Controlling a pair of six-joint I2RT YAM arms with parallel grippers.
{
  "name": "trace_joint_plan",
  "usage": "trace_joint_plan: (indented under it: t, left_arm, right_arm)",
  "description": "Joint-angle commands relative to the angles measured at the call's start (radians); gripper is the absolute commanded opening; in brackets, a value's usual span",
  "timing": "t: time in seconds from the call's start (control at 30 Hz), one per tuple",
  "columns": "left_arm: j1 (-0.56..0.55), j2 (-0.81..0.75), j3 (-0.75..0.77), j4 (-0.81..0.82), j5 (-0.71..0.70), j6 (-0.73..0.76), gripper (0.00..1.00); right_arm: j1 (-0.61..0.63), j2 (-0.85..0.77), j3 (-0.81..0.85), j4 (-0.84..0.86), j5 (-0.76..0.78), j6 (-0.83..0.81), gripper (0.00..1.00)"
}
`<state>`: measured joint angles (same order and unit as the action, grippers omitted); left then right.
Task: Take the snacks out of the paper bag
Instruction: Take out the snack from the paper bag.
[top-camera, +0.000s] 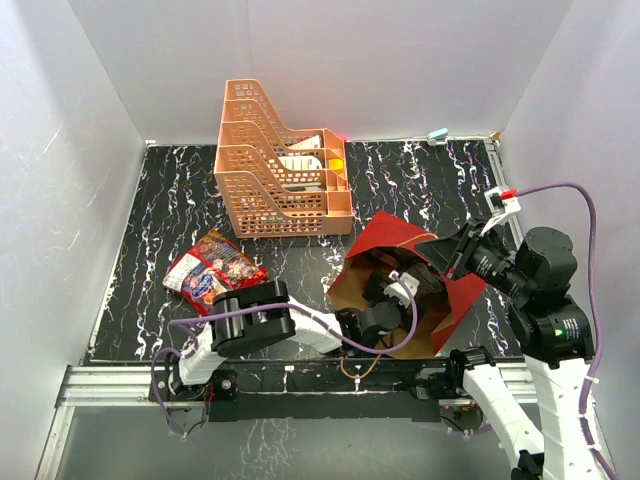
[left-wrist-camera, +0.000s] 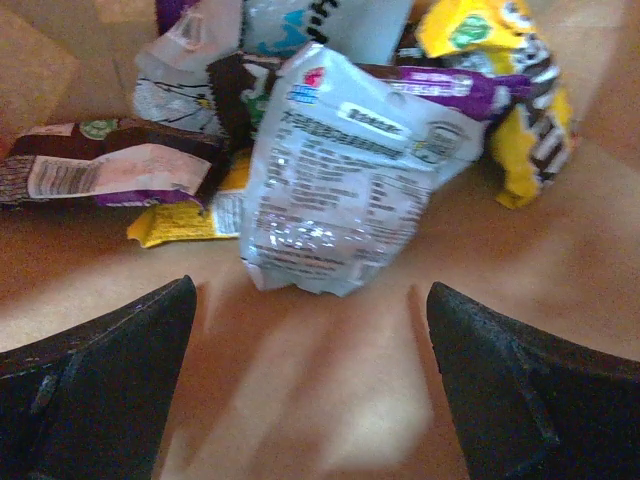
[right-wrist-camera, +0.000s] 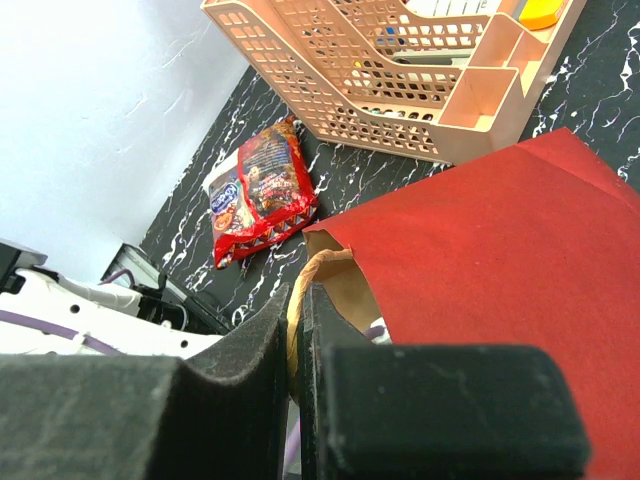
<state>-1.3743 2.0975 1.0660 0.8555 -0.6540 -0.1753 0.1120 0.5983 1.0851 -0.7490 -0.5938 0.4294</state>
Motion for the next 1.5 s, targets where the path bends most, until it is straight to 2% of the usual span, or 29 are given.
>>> trace_joint_plan:
  t: [0.0, 0.1, 0.37, 0.6, 0.67, 0.77, 1.0, 1.33, 1.47]
  left_arm:
    - [0.04, 0.025, 0.078, -0.045, -0.075, -0.02, 0.98]
    - [0.062, 0.051, 0.119, -0.105, -0.063, -0.055, 0.99]
    - [0.073, 0.126, 0.225, -0.147, 0.001, -0.068, 0.98]
    - [0.069, 0.157, 0.27, -0.159, -0.03, -0.084, 0.97]
    - [0.068, 0.148, 0.253, -0.128, 0.004, -0.093, 0.9]
    - [0.069, 0.13, 0.236, -0.119, 0.028, -0.124, 0.7]
    - [0.069, 0.105, 0.224, -0.116, 0.058, -0.142, 0.32]
    - [0.068, 0.0, 0.171, -0.175, 0.136, -0.16, 0.02]
    - [0.069, -0.072, 0.132, -0.237, 0.236, -0.184, 0.0]
  right_arm:
    - [0.0, 0.005, 0.052, 0.06, 0.004, 0.008, 0.07]
    - [0.002, 0.009, 0.054, 0.057, 0.007, 0.004, 0.07]
    - [0.001, 0.021, 0.048, 0.057, 0.003, 0.003, 0.07]
    - [0.001, 0.027, 0.056, 0.048, 0.016, 0.003, 0.07]
    - [0.002, 0.032, 0.062, 0.044, 0.013, 0.002, 0.07]
    - [0.001, 0.039, 0.076, 0.033, 0.017, -0.005, 0.07]
    - [0.001, 0.041, 0.1, 0.007, 0.027, -0.014, 0.07]
    - [0.002, 0.032, 0.11, -0.013, 0.058, -0.022, 0.07]
    - [0.001, 0.034, 0.115, -0.019, 0.077, -0.026, 0.07]
